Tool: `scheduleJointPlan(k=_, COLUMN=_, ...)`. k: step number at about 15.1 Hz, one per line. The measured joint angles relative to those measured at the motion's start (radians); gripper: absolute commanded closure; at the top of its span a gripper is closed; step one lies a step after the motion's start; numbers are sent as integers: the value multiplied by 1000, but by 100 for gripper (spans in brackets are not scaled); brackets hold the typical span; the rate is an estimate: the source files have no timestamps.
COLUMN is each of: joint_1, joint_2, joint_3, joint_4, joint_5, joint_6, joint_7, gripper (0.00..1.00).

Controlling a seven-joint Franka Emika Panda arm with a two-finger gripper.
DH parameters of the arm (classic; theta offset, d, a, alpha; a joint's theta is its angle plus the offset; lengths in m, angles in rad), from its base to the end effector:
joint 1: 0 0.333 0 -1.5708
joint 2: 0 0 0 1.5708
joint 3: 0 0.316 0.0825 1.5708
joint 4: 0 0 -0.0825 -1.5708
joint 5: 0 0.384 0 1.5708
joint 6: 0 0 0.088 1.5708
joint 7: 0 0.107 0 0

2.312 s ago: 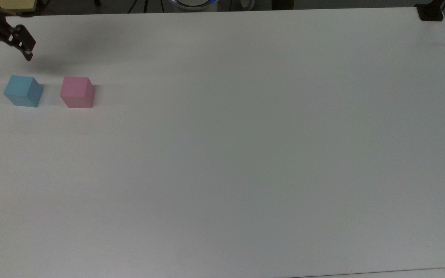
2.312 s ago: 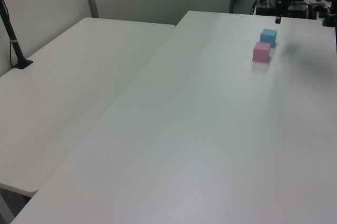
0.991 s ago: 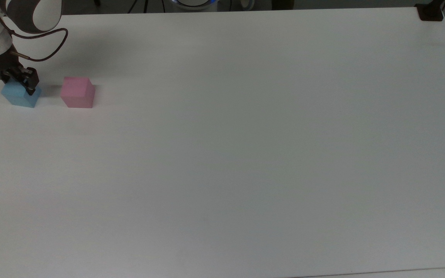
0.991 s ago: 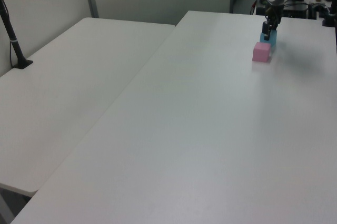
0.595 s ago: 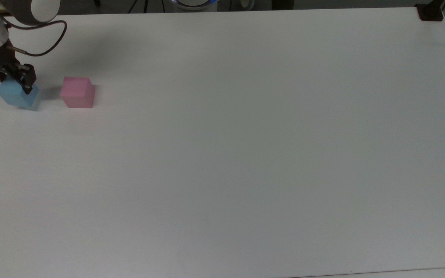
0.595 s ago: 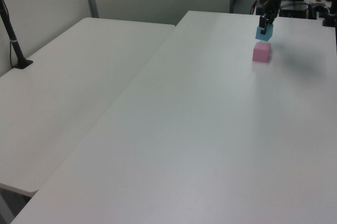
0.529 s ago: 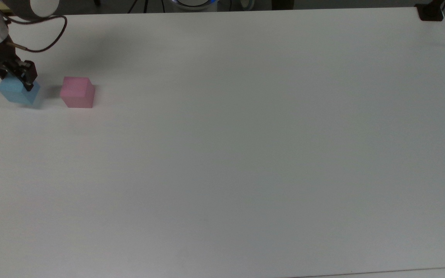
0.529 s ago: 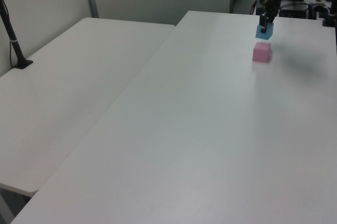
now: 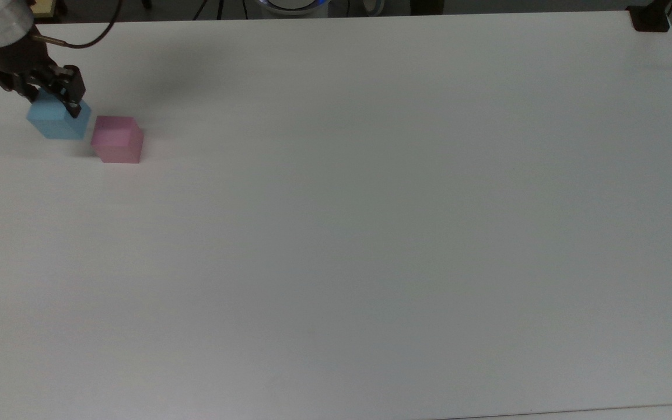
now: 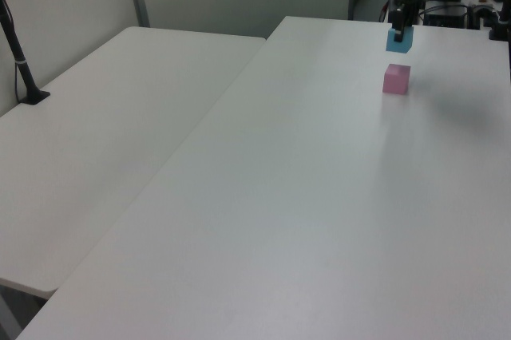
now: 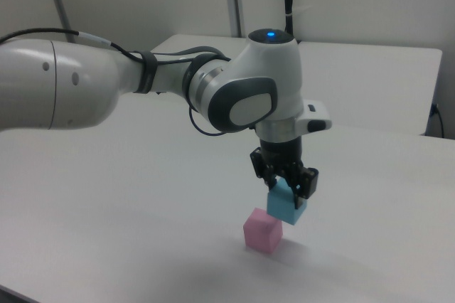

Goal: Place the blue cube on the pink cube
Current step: 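Carry the blue cube over the pink cube and lower it onto it, then open the gripper to release the blue cube and raise it away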

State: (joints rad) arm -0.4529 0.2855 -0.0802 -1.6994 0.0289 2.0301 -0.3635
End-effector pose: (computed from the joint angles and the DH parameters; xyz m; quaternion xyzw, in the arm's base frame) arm 0.5590 -0.3229 0.4316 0.9958 -0.0889 0.0216 0.0083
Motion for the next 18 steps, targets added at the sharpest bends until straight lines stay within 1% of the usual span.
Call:
scheduleJointPlan(k=3, joint_1=0, joint_2=-9, joint_3=32, joint_4=-36, joint_5=-17, joint_6=3, joint_7=29, gripper=58)
scheduleJointPlan(k=6, joint_1=1, joint_2=-44, joint_3=61, joint_4=-90, joint_5=-27, joint_6=36, joint_7=56, gripper=58)
scheduleJointPlan(k=9, joint_1=1, joint_2=-91, joint_3=76, joint_4=-147, joint_5=-54, joint_6=42, joint_7=62, gripper=55)
scheduleJointPlan(k=11, joint_1=1, joint_2=-103, joint_3=80, joint_4=-169, joint_5=-62, joint_6=45, joint_7=62, gripper=55)
scheduleJointPlan(k=12, joint_1=1, joint_2=-103, joint_3=80, joint_4=-178, joint_5=-69, joint_6=53, joint_7=62, gripper=52)
scheduleJointPlan(k=13, joint_1=1, joint_2=-103, joint_3=80, joint_4=-188, joint_5=-75, joint_6=71, joint_7=62, gripper=41)
scheduleJointPlan(k=14, joint_1=1, joint_2=-103, joint_3=80, joint_4=-198, joint_5=-78, joint_6=86, joint_7=62, gripper=19)
scheduleJointPlan(k=15, joint_1=1, joint_2=-103, joint_3=80, joint_4=-206, joint_5=-79, joint_6=97, joint_7=62, gripper=0)
scheduleJointPlan(k=18, joint_1=1, joint_2=-103, joint_3=80, joint_4=-214, joint_5=-80, joint_6=106, joint_7=80, gripper=0)
